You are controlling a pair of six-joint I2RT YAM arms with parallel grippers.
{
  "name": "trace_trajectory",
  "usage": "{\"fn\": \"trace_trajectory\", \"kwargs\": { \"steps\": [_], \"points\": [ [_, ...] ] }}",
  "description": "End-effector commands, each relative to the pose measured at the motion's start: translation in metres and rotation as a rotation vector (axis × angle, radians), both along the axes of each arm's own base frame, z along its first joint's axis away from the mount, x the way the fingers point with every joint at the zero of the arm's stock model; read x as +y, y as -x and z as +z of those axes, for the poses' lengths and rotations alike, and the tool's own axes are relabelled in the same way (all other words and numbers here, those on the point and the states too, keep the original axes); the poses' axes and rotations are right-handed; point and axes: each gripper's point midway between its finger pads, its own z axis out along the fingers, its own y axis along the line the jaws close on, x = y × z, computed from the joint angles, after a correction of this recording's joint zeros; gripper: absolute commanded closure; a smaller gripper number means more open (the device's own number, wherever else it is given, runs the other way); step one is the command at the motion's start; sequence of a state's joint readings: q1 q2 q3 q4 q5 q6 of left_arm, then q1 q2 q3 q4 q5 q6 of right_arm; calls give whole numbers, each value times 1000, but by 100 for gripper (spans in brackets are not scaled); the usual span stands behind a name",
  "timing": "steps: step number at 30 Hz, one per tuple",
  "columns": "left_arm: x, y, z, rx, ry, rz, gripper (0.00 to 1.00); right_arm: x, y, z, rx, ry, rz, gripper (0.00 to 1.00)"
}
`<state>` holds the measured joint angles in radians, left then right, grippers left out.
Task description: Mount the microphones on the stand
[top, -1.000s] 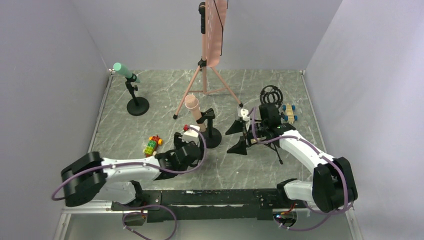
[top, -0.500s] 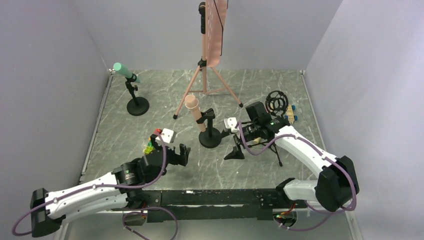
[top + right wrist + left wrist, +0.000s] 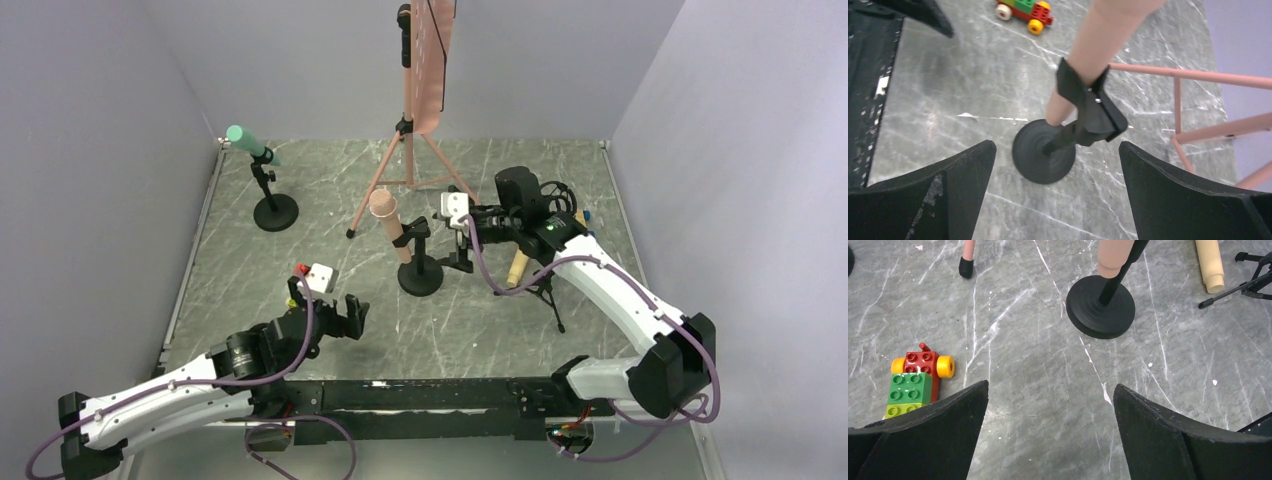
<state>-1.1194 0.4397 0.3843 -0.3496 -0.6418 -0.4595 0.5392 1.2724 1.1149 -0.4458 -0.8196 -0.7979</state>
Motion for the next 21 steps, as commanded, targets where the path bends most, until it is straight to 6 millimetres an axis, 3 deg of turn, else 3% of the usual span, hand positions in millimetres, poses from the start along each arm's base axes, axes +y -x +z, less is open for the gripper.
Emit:
{"fn": "trace_trajectory", "kwargs": {
  "steps": [1, 9, 14, 21],
  "points": [
    [5, 2, 0, 9, 22, 14, 1, 9, -40, 10, -30, -60, -153, 0],
    [9, 5, -6, 19, 44, 21, 1, 14, -55, -23, 71, -153, -272, 0],
    [10, 5, -6, 17, 55, 21, 1, 20, -55, -42, 105, -183, -253, 2],
    [10, 7, -7, 26, 57, 18, 1, 32, -57, -49, 153, -210, -211, 21]
  ]
}}
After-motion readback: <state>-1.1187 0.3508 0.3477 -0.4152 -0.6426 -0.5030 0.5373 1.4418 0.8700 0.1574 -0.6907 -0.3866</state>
